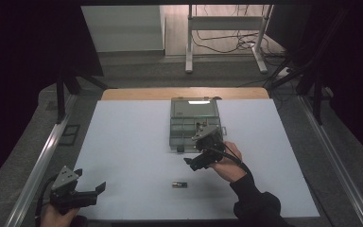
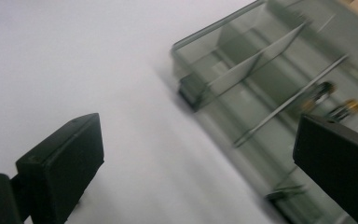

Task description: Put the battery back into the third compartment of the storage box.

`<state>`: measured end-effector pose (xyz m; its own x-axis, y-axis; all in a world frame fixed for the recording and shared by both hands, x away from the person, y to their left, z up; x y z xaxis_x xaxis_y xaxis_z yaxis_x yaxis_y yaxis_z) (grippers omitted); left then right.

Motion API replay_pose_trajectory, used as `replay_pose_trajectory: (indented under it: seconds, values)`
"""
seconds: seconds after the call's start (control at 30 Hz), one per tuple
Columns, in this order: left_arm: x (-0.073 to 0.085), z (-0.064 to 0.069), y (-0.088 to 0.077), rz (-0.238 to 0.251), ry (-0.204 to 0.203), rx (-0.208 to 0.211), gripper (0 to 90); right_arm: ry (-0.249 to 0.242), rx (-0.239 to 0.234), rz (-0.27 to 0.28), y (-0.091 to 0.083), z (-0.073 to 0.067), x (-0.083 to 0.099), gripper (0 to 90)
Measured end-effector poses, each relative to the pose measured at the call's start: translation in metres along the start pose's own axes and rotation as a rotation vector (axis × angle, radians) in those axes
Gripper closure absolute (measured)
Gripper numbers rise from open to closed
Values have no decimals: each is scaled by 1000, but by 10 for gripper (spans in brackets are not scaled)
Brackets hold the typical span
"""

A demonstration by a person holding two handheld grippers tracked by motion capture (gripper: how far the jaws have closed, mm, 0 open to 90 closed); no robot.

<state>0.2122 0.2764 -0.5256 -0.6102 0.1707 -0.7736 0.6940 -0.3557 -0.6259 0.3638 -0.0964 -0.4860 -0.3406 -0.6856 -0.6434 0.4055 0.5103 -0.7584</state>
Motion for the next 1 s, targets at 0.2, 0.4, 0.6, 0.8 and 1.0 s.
replay_pose_trajectory:
  seconds: [0.2,0.4,0.6,0.8,1.0]
  values:
    - [0,0,0,0,1,0,15,56,-21,-46,2,-10,5,15]
    - [0,0,0,0,5,-1,15,71,-51,-84,3,-18,7,16]
    - [0,1,0,-1,6,-1,15,10,-37,-125,8,-36,9,115]
    - [0,1,0,-2,7,-1,15,-48,-103,-160,17,-52,14,288]
    - [0,1,0,-3,8,-1,15,-86,-178,-200,26,-63,21,467]
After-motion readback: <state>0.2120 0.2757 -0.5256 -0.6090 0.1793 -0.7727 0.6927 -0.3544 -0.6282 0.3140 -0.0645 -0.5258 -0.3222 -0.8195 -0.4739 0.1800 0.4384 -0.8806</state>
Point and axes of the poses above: each handheld gripper's, and its own axes: y roughly forward along the jaws, x roughly out of its underside, z roughly to its right, the point moved 4 cm from there along y, roughly forward along the jaws, and after that the axes turned 2 degrees about -y, right-handed, at the moved point
